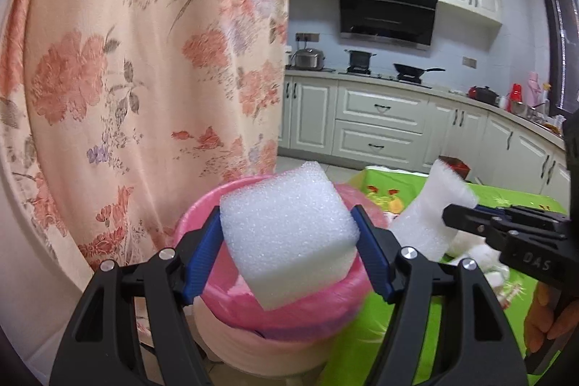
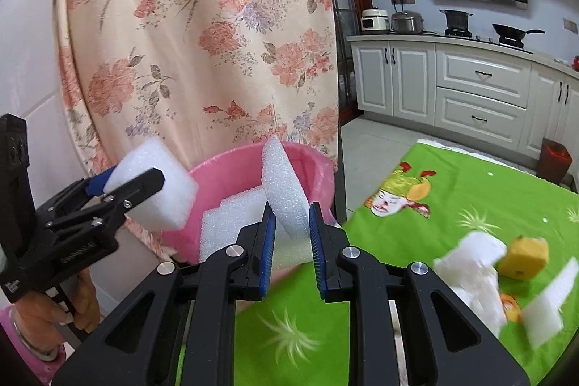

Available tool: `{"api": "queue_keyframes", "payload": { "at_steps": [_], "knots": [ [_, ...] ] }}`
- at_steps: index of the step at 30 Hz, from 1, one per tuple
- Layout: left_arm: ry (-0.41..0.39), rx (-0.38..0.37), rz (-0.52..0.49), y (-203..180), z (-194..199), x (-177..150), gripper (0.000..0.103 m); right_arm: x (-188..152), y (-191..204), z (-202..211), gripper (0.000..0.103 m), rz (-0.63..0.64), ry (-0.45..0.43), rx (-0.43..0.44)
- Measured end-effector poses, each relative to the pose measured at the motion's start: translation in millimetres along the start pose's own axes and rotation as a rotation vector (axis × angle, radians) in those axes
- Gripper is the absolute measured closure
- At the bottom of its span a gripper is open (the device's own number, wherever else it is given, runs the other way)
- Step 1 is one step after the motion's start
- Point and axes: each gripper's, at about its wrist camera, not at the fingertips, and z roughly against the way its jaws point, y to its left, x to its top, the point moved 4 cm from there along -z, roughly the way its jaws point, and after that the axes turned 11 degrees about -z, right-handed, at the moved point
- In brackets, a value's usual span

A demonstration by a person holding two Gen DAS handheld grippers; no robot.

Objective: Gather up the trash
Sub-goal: 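Open both grippers over the pink bin, dropping the foam pieces, then grasp the printed white paper bag with the left gripper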

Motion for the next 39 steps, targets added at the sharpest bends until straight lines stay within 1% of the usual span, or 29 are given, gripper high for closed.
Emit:
{"api": "queue_keyframes", "payload": {
  "at_steps": [4,7,9,15,17,18,19,20,21,22,27,28,29,30,31,32,34,37,39],
  "knots": [
    [0.039,0.003,0.046,22,-26,-2,0.035,11,12,-18,0.083,0.018,0.002,-0.013],
    [0.059,0.018,0.072,37,-39,-3,0.035,17,18,-31,0.083,0.04,0.006,-0.034],
    [0.076,0.013,0.083,45,-48,-6,0.035,19,20,-38,0.083,0.046,0.01,-0.045],
    [0.108,0.001,0.083,54,-67,-11,0.033,19,18,-61,0.082,0.06,0.049,-0.055],
    [0.112,0.012,0.085,55,-68,-11,0.028,16,15,-66,0.08,0.054,0.064,-0.052],
    [0.106,0.013,0.09,57,-66,-12,0.028,15,14,-66,0.08,0.05,0.064,-0.052],
    [0.102,0.01,0.096,57,-64,-13,0.027,14,12,-65,0.075,0.038,0.064,-0.039],
    [0.097,0.007,0.1,57,-62,-13,0.024,13,9,-63,0.059,0.024,0.064,-0.021],
    [0.092,0.01,0.1,58,-60,-14,0.023,11,7,-60,0.049,0.011,0.057,-0.012],
    [0.086,0.018,0.098,59,-57,-15,0.021,10,5,-56,0.043,0.004,0.039,-0.009],
    [0.083,0.046,0.087,58,-48,-20,0.021,2,-1,-46,0.043,-0.012,0.037,-0.005],
    [0.074,0.044,0.094,58,-43,-20,0.019,1,-2,-43,0.043,-0.01,0.034,-0.005],
    [0.065,0.048,0.096,56,-38,-20,0.015,-2,-3,-38,0.043,-0.008,0.032,-0.007],
    [0.056,0.062,0.091,52,-31,-21,0.012,-5,-5,-32,0.043,-0.008,0.029,-0.007],
    [0.047,0.072,0.083,48,-26,-21,0.007,-7,-7,-28,0.043,-0.01,0.026,-0.007],
    [0.035,0.079,0.073,42,-19,-21,0.005,-10,-9,-21,0.043,-0.011,0.018,-0.008],
    [0.02,0.076,0.051,27,-8,-22,0.005,-17,-14,-8,0.043,-0.011,0.013,-0.013],
    [0.005,0.074,0.043,6,7,-27,0.005,-29,-23,10,0.036,-0.003,0.005,-0.039],
    [-0.004,0.049,0.06,-6,13,-32,0.005,-39,-33,26,0.034,0.005,-0.006,-0.066]
  ]
}}
